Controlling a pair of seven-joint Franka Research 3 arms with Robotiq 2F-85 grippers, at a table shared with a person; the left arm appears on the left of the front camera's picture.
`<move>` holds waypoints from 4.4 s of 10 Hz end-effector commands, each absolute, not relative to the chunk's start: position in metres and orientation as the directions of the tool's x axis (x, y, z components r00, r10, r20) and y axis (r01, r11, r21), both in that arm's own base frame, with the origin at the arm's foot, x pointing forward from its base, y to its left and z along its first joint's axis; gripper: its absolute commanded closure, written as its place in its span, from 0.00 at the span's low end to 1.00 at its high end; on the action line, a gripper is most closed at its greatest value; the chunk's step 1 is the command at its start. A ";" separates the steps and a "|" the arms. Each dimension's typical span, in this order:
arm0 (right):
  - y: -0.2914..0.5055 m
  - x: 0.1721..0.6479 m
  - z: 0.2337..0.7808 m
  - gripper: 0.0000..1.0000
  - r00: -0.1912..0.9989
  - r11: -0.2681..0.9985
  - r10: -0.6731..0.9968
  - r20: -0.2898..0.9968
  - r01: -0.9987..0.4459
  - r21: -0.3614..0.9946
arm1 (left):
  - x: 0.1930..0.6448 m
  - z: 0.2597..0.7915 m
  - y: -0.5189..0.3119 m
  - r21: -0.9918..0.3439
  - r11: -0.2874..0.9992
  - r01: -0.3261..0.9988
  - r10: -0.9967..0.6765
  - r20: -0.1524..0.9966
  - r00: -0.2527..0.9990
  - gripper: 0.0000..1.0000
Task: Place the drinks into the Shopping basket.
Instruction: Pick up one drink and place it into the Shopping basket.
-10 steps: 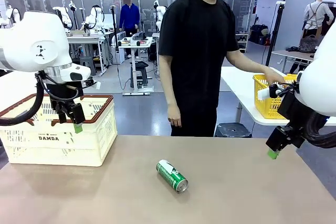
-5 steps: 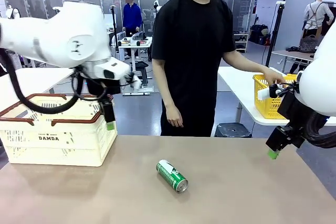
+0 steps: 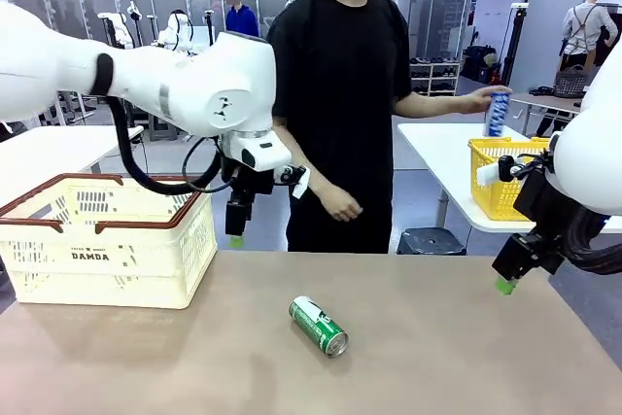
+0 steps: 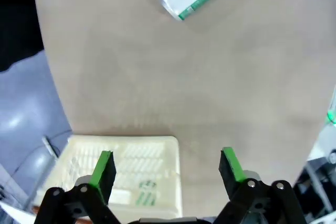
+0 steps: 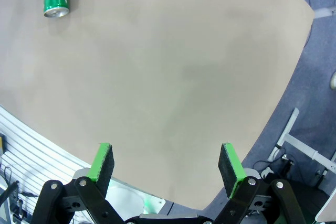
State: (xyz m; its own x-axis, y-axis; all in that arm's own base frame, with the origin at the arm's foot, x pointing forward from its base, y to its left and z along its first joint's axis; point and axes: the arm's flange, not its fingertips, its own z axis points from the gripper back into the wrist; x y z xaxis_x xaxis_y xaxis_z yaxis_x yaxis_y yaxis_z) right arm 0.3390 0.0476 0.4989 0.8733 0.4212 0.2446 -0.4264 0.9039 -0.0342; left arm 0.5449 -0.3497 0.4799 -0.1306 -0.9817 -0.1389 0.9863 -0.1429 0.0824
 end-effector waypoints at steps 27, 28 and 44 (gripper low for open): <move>0.047 0.337 0.497 0.00 0.872 0.902 0.424 0.244 -0.431 -0.027 | 0.541 0.320 -0.469 -0.050 -0.772 0.634 -0.633 0.152 -0.759 0.00; 0.047 0.337 0.497 0.00 0.872 0.902 0.424 0.244 -0.431 -0.027 | 0.538 0.314 -0.472 -0.055 -0.750 0.659 -0.660 0.135 -0.739 0.00; 0.047 0.337 0.497 0.00 0.872 0.902 0.424 0.244 -0.431 -0.027 | 0.524 0.295 -0.474 -0.080 -0.700 0.710 -0.714 0.090 -0.694 1.00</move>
